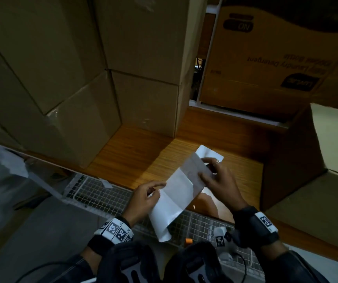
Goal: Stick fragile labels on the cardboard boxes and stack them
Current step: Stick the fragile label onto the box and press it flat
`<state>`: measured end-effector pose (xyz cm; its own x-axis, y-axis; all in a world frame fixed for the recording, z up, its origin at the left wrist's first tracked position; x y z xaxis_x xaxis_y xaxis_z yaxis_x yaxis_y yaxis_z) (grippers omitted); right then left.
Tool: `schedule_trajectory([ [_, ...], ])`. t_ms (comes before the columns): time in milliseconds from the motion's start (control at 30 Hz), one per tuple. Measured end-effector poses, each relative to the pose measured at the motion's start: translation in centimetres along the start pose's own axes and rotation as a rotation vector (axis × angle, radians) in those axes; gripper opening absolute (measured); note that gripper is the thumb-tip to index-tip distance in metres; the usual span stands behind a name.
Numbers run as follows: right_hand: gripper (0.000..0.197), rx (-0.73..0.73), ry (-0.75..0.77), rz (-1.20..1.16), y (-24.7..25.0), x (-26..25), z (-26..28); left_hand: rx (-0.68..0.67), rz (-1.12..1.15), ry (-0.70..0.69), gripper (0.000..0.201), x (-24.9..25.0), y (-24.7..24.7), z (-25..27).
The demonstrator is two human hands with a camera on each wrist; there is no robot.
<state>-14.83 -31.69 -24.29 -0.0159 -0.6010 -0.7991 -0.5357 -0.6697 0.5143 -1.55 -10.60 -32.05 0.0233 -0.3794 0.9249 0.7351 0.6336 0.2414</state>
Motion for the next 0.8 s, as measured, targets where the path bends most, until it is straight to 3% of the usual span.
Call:
schedule_trajectory([
  [400,0.048,0.384,-0.199,0.085,7.1,3.5,-3.7,0.074,-0.094,0.035,0.032,-2.0,2.2,-0.7],
  [533,0.050,0.542,-0.298,-0.105,9.4,4.0,-3.5,0.073,-0.134,0.045,0.033,-1.8,3.2,-1.0],
  [700,0.051,0.544,-0.247,-0.150,10.1,2.5,-2.5,0.123,-0.344,0.018,0.024,-0.9,4.4,-1.4],
  [800,0.051,0.511,-0.234,-0.188,8.9,1.3,-1.6,0.204,-0.476,-0.102,0.024,1.8,3.9,-1.8],
])
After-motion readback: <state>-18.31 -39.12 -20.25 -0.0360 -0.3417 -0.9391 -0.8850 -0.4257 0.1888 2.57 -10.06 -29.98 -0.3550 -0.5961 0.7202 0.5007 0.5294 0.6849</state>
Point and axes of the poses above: each hand's wrist, its own z-axis away from the middle knuckle, its own y-axis out of the back of the hand, x = y × z, the point moved 7 cm from there along -z, towards the middle knuckle, and after that the axes turned 10 degrees about y, right-handed, at the moved point
